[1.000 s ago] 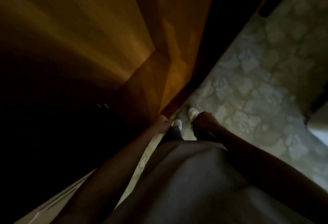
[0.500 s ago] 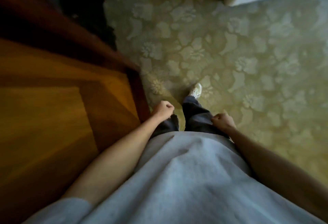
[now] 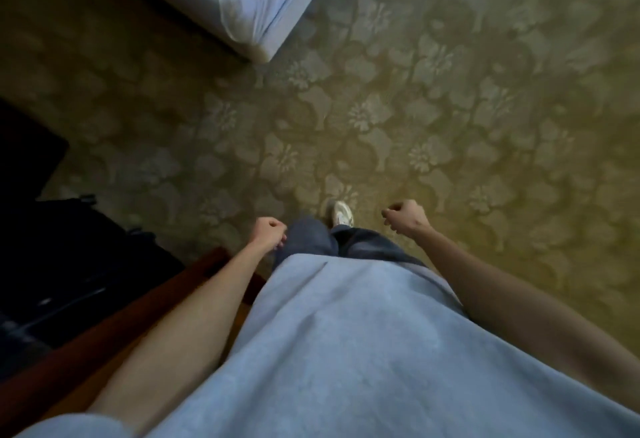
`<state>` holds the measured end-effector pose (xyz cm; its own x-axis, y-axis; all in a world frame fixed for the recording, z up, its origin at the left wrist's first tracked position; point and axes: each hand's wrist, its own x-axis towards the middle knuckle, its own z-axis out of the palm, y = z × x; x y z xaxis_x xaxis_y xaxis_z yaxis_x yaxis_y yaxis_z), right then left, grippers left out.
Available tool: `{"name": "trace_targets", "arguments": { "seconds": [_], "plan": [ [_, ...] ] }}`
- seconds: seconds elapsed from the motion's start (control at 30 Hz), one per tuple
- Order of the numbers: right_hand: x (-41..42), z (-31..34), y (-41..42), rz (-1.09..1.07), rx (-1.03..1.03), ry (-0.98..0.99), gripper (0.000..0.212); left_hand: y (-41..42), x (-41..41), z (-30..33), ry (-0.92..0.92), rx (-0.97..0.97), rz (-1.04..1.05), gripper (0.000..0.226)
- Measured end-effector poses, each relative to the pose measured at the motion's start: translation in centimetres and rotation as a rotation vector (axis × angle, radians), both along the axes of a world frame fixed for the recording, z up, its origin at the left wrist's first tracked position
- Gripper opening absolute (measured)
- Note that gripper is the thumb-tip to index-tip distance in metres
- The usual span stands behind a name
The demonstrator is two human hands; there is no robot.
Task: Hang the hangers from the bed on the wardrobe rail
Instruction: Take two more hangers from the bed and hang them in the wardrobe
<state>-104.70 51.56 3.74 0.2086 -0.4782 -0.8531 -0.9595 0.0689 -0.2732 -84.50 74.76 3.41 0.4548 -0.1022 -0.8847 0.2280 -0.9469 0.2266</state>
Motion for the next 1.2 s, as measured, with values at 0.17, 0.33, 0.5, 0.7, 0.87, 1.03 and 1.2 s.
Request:
{"name": "trace_targets", "arguments": {
  "seconds": [0.17, 0.33, 0.5, 0.7, 0.87, 1.03, 1.2],
  "plan": [
    [10.7, 1.5, -5.6, 0.018, -0.037, -0.19, 0.022, -0.4, 3.5, 0.3, 0.021, 0.096, 0.046, 0.021],
    [19.4, 1.8, -11.6, 0.034, -0.06, -0.279, 0.025, -3.3, 8.8, 0.2, 0.065, 0.122, 0.021, 0.021],
    [25.3, 0.2, -19.2, 0.052, -0.062, -0.21, 0.025, -11.4, 16.7, -1.3, 0.028, 0.092, -0.024, 0.033],
    [27.7, -0.5, -28.7, 0.025, -0.011, 0.035, 0.025, -26.6, 28.1, -0.8, -0.013, 0.01, -0.139, 0.026],
    [28.4, 0.6, -36.5, -0.09, -0.026, 0.133, 0.027, -42.6, 36.5, 0.5, -0.036, -0.169, -0.214, 0.019],
    [29.6, 0.6, -44.2, -0.277, -0.012, 0.156, 0.022, -57.1, 41.6, 1.6, 0.004, -0.251, -0.283, 0.02],
    [32.2, -0.5, -54.2, -0.324, 0.004, 0.173, 0.022, -67.0, 45.3, 0.6, 0.034, -0.205, -0.322, 0.018]
  ]
}}
